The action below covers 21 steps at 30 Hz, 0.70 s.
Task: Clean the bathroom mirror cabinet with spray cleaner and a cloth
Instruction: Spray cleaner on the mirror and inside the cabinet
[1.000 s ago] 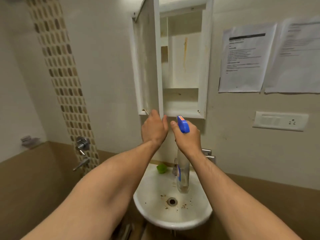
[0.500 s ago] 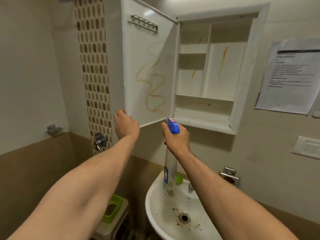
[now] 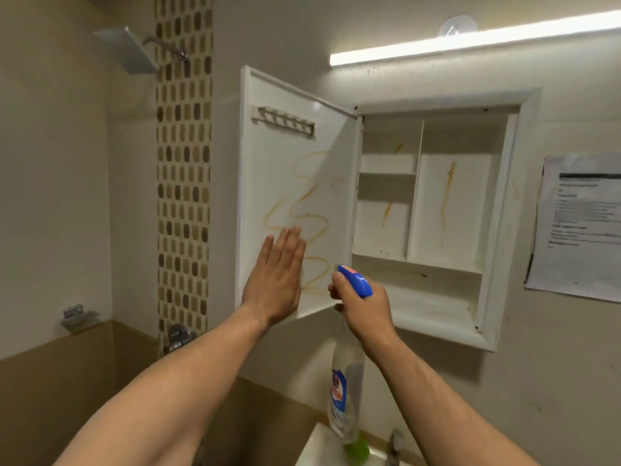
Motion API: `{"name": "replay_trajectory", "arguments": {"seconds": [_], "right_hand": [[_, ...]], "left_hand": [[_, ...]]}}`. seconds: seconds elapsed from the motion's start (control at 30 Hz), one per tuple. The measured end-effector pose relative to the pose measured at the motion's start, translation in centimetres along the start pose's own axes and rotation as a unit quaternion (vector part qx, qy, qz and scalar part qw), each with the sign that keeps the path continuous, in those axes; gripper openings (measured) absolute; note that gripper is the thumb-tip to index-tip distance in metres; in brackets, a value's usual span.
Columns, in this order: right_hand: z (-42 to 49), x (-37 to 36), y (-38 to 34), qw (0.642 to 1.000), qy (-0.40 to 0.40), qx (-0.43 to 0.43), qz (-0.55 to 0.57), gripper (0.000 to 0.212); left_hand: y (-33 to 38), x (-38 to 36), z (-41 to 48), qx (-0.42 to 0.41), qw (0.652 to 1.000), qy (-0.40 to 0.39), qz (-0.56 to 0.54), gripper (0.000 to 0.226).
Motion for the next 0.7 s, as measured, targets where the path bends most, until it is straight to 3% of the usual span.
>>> {"name": "replay_trajectory", "arguments": {"seconds": [0.33, 0.53, 0.7], "right_hand": [[9.1, 2.1, -13.8, 0.994, 0.028, 0.091, 0.057, 0.027], [14.4, 3.9, -17.5, 0.991, 0.073, 0.112, 0.024, 0.048], [17.2, 4.3, -17.4, 0.989, 0.012, 0.137, 0.055, 0.04]], "left_hand": [[-6.7, 5.9, 9.5, 0.021, 0.993, 0.025, 0.11, 0.071], [-7.4, 6.6, 14.3, 0.015, 0.983, -0.027, 0.179, 0.079], [-7.4, 6.7, 17.1, 0.04, 0.974, -0.058, 0.214, 0.09]]}}
Point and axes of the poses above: each hand's wrist, its own z-axis towards the middle knuckle, its own x-axis out of the back of the hand, y = z × x, the point moved 8 cm from there along z, towards the middle knuckle, and after that the axes turned 10 degrees about -x, right-handed, at the moved point
